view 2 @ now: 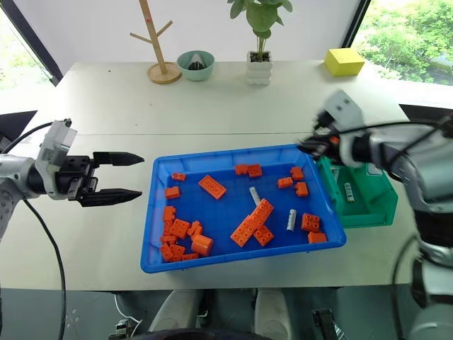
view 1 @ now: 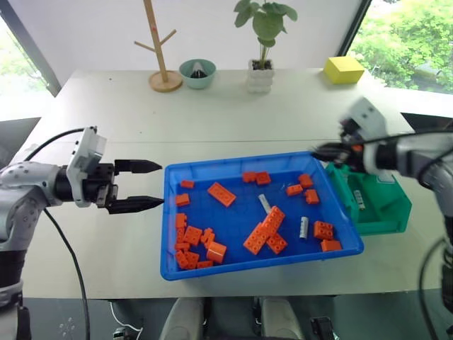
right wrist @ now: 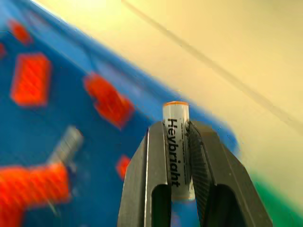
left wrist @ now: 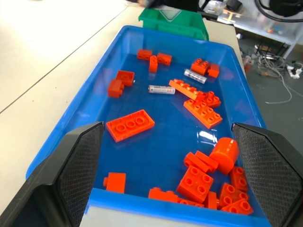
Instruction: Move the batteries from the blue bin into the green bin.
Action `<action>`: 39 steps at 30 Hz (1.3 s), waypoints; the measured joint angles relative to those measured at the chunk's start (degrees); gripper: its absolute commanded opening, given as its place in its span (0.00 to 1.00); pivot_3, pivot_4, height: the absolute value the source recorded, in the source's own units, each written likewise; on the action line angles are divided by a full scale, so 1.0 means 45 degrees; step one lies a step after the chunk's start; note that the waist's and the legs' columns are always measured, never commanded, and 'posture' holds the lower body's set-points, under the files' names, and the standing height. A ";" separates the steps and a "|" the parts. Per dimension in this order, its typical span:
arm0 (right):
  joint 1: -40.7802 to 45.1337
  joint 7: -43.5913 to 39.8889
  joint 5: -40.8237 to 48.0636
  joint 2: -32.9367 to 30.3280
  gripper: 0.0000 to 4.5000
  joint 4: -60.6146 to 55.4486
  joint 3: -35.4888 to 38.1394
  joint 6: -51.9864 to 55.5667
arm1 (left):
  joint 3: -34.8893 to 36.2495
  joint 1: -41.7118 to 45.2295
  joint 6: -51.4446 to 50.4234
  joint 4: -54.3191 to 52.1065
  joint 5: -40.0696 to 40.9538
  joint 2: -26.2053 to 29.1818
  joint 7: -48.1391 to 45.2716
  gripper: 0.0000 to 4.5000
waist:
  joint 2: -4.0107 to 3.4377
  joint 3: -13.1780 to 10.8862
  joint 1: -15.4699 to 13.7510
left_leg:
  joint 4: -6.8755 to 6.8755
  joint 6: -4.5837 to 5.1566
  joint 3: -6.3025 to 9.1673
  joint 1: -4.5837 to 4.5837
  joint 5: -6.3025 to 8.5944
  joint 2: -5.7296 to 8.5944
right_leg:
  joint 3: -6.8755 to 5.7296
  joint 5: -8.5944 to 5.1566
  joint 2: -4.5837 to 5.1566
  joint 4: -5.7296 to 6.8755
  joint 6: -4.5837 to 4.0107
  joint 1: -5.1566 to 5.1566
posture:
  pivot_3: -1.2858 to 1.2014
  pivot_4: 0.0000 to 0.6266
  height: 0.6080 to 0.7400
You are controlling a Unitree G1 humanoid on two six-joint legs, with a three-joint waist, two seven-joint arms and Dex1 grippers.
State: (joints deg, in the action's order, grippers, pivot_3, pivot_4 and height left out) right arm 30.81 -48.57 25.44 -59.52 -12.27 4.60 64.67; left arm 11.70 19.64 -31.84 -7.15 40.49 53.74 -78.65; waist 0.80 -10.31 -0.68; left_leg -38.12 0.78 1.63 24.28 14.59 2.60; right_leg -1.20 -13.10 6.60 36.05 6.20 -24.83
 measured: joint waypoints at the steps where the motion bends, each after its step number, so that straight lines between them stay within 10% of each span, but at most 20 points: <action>1: -0.0716 -0.0064 -0.0109 -0.0316 0.01 0.0143 0.0308 -0.0174 | -0.0051 0.0084 0.0032 0.0034 -0.0011 -0.0036 -0.0008 1.00 | -0.0006 -0.0003 0.0028 | -0.0003 0.0000 -0.0003 -0.0001 0.0000 -0.0001 | 0.0001 0.0000 0.0004 0.0003 0.0000 -0.0002 | 0.52 0.24 0.71; 9: -0.3362 0.0400 -0.0945 -0.0952 0.01 0.0471 0.1475 -0.1703 | -0.0419 0.0698 0.0277 0.0416 -0.0253 -0.0263 -0.0041 1.00 | -0.0021 -0.0007 0.0313 | -0.0008 0.0002 -0.0013 -0.0039 -0.0001 -0.0028 | 0.0014 -0.0005 -0.0027 0.0021 -0.0008 0.0016 | 0.52 0.24 0.71; 15: -0.3332 0.1086 -0.1071 -0.0518 0.64 0.0674 0.1656 -0.1784 | -0.0432 0.0823 0.0278 0.0578 -0.0292 -0.0323 -0.0180 1.00 | -0.0021 -0.0007 0.0291 | -0.0008 0.0002 -0.0009 -0.0038 -0.0002 -0.0027 | 0.0013 0.0000 -0.0040 0.0021 0.0000 0.0016 | 0.52 0.24 0.71; 26: 0.0822 0.2544 0.0190 0.2678 0.64 -0.1137 0.0696 0.0717 | -0.0420 0.0780 0.0263 0.0509 -0.0300 -0.0325 -0.0212 1.00 | -0.0023 -0.0009 0.0329 | 0.0002 0.0001 0.0012 -0.0039 -0.0002 -0.0047 | 0.0013 0.0002 -0.0042 0.0031 0.0004 0.0005 | 0.52 0.24 0.71; 39: -0.0619 0.5076 0.0888 0.7148 0.64 -0.2548 -0.1695 0.2776 | -0.0415 0.0705 0.0254 0.0507 -0.0302 -0.0324 -0.0097 1.00 | -0.0020 -0.0007 0.0111 | -0.0026 -0.0004 0.0018 0.0001 -0.0005 0.0002 | 0.0003 0.0003 -0.0035 0.0040 0.0001 -0.0012 | 0.52 0.24 0.71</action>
State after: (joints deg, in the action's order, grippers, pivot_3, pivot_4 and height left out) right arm 28.02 -25.73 29.44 -27.35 -23.74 -3.03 77.16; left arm 9.83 22.81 -30.70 -4.87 39.13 52.28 -79.08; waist 0.71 -10.34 -0.18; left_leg -38.23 0.76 1.71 24.29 14.57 2.61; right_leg -1.19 -13.09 6.45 36.23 6.21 -24.89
